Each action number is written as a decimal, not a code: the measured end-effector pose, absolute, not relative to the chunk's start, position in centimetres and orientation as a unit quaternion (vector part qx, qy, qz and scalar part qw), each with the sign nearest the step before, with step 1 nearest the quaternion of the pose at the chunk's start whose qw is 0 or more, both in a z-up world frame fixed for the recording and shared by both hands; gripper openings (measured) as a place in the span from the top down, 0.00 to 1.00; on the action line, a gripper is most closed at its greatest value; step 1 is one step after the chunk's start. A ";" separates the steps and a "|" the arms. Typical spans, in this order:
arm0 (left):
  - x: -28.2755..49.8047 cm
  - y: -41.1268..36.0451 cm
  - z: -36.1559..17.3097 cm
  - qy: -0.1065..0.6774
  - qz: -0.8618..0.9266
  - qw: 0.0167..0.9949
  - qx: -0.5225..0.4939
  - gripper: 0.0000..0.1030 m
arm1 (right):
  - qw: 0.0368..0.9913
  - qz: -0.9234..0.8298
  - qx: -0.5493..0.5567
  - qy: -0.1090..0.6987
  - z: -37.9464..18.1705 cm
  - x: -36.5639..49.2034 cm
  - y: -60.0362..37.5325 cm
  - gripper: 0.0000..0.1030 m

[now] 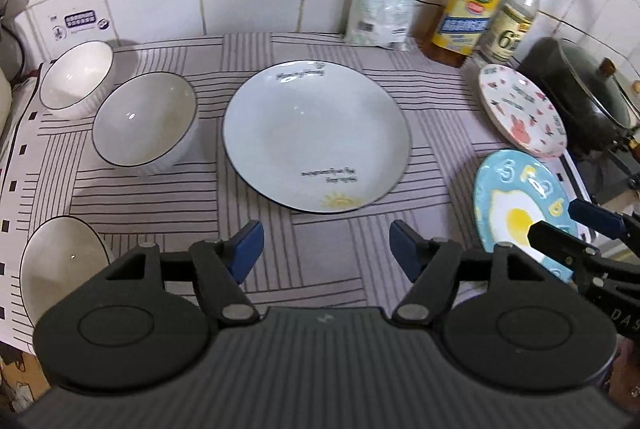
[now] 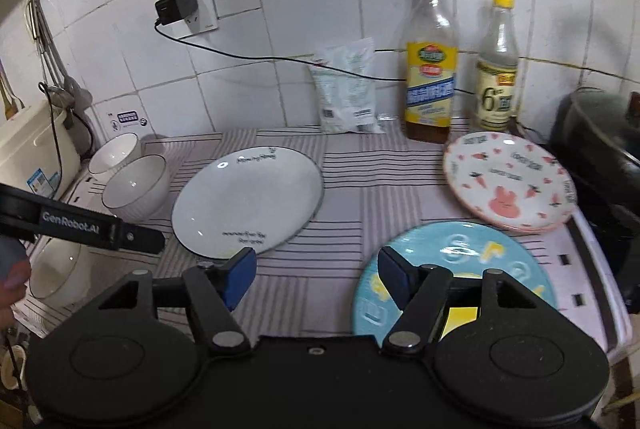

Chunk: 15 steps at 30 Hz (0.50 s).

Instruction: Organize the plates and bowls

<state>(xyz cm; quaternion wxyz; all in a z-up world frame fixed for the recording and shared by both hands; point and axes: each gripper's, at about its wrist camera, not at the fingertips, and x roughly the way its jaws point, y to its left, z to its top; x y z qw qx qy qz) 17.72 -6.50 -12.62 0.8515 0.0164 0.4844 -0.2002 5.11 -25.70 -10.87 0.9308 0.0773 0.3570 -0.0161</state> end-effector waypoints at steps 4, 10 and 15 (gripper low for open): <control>16.7 -7.5 -12.0 0.481 -0.208 0.851 0.029 0.29 | 0.931 -0.031 0.070 0.356 -10.1 3.6 -26.6 0.29; 15.1 -9.0 -11.7 0.467 -0.202 0.860 0.038 0.17 | 0.933 -0.046 0.062 0.353 -10.1 1.5 -28.0 0.17; 14.0 -10.9 -12.6 0.468 -0.212 0.857 0.046 0.07 | 0.928 -0.096 0.048 0.356 -12.1 0.4 -29.8 0.17</control>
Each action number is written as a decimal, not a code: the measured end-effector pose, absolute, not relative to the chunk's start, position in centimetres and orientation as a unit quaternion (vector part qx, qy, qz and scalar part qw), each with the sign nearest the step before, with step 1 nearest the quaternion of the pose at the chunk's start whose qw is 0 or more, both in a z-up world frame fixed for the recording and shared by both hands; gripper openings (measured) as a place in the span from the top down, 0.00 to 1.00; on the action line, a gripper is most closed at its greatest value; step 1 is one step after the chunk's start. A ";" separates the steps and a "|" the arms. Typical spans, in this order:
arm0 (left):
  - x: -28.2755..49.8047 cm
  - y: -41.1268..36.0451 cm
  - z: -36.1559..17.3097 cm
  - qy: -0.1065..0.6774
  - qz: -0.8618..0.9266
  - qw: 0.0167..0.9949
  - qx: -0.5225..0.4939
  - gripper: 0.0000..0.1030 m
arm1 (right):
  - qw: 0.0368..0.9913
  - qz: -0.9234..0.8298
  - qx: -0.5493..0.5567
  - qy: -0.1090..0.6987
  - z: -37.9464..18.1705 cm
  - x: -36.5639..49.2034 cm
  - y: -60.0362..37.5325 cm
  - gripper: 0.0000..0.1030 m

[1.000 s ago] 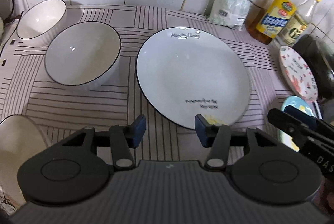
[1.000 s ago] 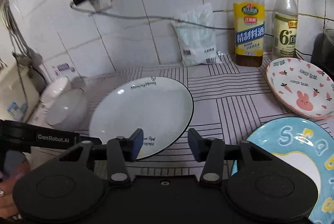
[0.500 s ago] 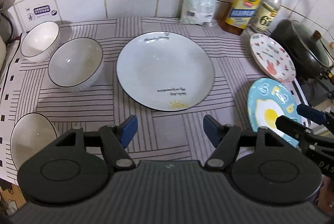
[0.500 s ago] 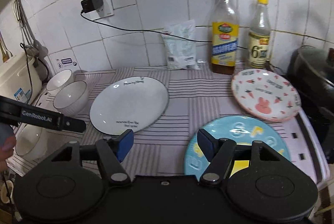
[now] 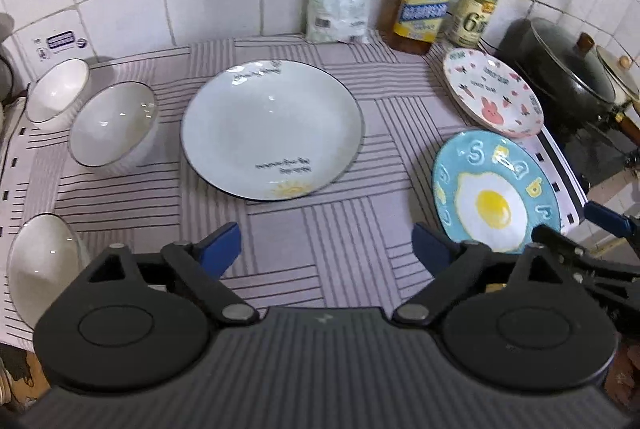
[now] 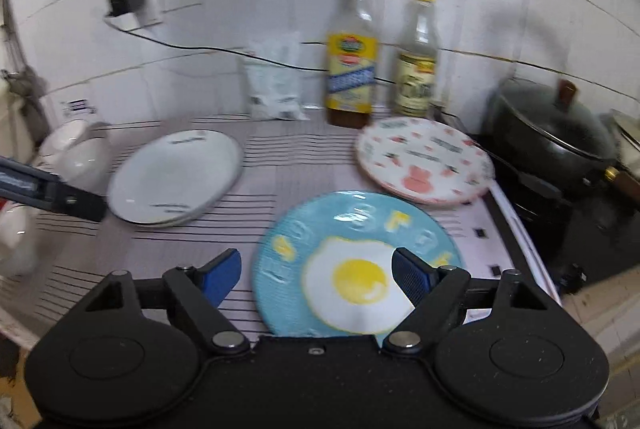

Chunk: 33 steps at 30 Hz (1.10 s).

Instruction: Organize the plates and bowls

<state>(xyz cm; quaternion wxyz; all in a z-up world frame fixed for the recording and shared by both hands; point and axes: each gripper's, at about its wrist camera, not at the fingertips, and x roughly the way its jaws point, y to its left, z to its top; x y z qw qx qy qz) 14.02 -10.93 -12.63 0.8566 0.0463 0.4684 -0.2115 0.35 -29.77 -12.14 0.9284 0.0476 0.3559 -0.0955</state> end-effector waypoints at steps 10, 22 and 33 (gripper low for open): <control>14.7 -16.4 -16.4 0.461 -0.246 0.851 0.041 0.05 | 0.930 -0.145 0.080 0.328 -16.2 -0.7 -35.0 0.17; 16.2 -22.0 -22.4 0.488 -0.283 0.821 0.090 0.23 | 0.902 -0.155 0.179 0.362 -21.6 0.3 -39.0 0.44; 16.9 -23.2 -23.0 0.513 -0.329 0.791 0.052 0.71 | 0.906 -0.144 0.188 0.351 -21.8 0.0 -40.3 0.71</control>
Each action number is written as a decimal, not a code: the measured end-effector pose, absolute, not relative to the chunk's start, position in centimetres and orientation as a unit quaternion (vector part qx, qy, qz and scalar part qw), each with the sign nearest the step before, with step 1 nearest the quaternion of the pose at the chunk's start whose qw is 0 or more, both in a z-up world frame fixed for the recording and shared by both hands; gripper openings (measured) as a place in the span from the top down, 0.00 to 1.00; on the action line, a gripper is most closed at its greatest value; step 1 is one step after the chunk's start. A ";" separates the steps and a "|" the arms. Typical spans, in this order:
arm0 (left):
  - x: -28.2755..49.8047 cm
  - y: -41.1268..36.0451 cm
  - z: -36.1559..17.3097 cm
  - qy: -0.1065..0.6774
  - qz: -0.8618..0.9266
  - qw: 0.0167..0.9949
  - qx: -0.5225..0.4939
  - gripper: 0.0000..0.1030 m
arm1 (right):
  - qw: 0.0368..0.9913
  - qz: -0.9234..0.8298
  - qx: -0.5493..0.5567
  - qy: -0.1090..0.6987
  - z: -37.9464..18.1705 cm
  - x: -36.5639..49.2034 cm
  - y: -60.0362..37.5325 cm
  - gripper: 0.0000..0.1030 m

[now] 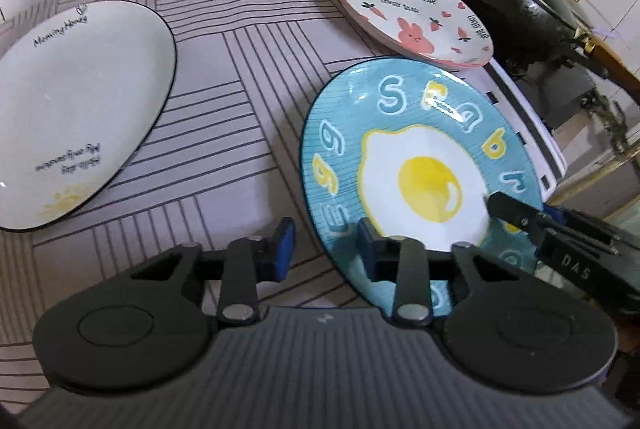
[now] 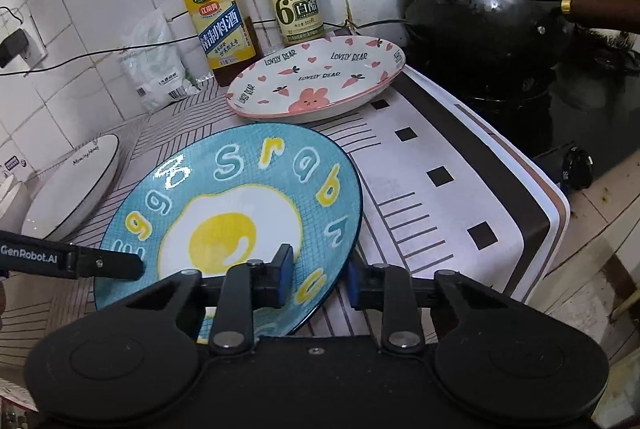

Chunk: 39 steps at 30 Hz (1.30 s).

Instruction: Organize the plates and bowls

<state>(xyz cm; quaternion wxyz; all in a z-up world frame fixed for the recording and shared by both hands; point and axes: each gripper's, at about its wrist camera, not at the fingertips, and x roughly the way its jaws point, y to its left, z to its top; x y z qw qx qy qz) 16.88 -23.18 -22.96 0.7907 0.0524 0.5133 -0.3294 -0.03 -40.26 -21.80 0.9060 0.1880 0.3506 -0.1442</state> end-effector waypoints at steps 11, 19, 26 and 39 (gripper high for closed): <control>18.1 -23.5 -23.4 0.508 -0.332 0.794 0.022 0.81 | 0.917 -0.132 0.192 0.324 -22.6 -0.9 -40.4 0.72; 18.0 -21.8 -22.3 0.492 -0.301 0.816 0.029 0.81 | 0.920 -0.101 0.168 0.339 -21.8 -0.8 -39.2 0.73; 17.0 -19.3 -20.0 0.479 -0.294 0.825 0.048 0.80 | 0.922 -0.083 0.172 0.335 -20.6 -0.5 -37.1 0.73; 17.9 -9.2 -14.2 0.451 -0.256 0.855 -0.013 0.79 | 0.942 -0.014 0.135 0.306 -14.8 2.9 -31.6 0.73</control>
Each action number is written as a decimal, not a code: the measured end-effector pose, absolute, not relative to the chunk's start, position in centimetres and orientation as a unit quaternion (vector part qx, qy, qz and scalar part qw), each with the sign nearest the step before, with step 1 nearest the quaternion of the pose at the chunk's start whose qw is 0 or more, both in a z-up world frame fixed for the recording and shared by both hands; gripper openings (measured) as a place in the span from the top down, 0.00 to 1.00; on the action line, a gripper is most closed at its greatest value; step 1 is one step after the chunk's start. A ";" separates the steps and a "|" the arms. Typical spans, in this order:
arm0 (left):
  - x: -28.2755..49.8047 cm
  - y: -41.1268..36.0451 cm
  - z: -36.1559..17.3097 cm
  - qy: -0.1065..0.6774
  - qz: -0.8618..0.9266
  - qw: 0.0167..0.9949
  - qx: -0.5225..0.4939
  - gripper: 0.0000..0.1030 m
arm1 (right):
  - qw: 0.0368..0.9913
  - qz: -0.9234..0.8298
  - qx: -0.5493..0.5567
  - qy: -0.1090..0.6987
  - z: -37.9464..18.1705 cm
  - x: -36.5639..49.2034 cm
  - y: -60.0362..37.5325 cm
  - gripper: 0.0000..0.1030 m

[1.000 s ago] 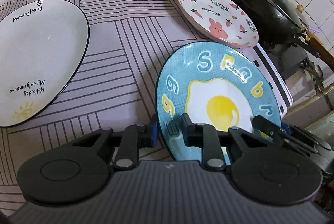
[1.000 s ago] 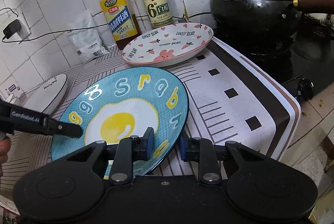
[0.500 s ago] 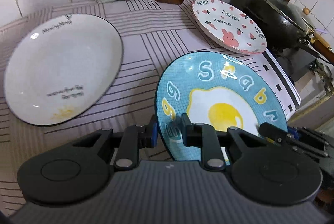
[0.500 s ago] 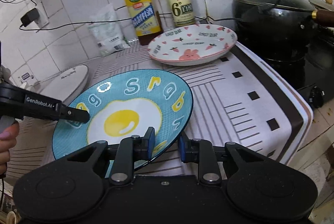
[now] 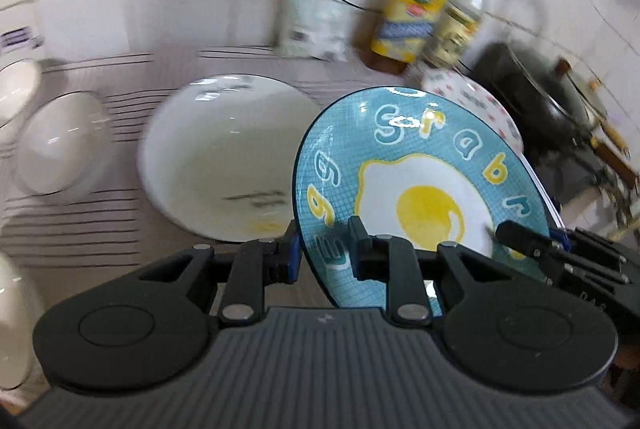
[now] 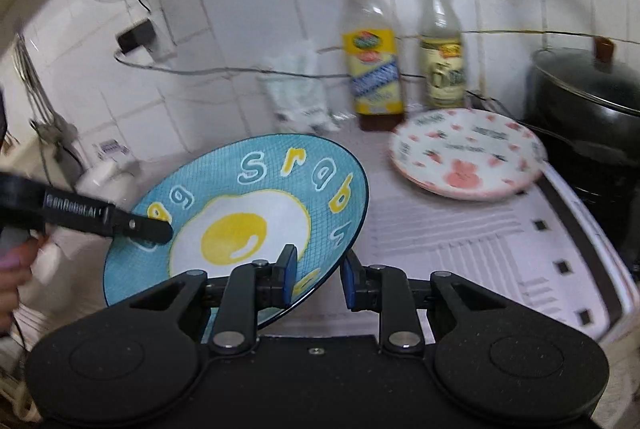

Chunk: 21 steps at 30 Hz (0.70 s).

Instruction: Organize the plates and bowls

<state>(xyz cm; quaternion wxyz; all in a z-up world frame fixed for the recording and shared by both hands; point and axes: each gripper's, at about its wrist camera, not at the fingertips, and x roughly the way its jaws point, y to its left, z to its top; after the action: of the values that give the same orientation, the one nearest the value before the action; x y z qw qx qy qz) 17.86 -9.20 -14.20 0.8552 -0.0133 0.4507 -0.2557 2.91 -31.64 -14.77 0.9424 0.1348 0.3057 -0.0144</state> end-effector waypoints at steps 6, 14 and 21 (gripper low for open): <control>19.0 -5.7 -12.7 0.431 -0.198 0.880 -0.020 0.79 | 0.946 0.041 0.146 0.287 -14.3 5.7 -28.4 0.73; 22.0 -3.9 -13.4 0.446 -0.172 0.878 -0.023 0.79 | 0.944 0.074 0.134 0.291 -14.8 9.7 -26.6 0.73; 23.2 -5.2 -14.6 0.455 -0.158 0.876 -0.008 0.77 | 0.940 0.077 0.142 0.302 -15.9 12.6 -27.3 0.73</control>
<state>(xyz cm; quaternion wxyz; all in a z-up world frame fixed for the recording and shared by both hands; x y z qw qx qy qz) 23.24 -5.21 -14.63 0.8764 -0.0082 0.4548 -0.1583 12.57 -27.30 -15.89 0.9396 0.1423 0.3017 0.0769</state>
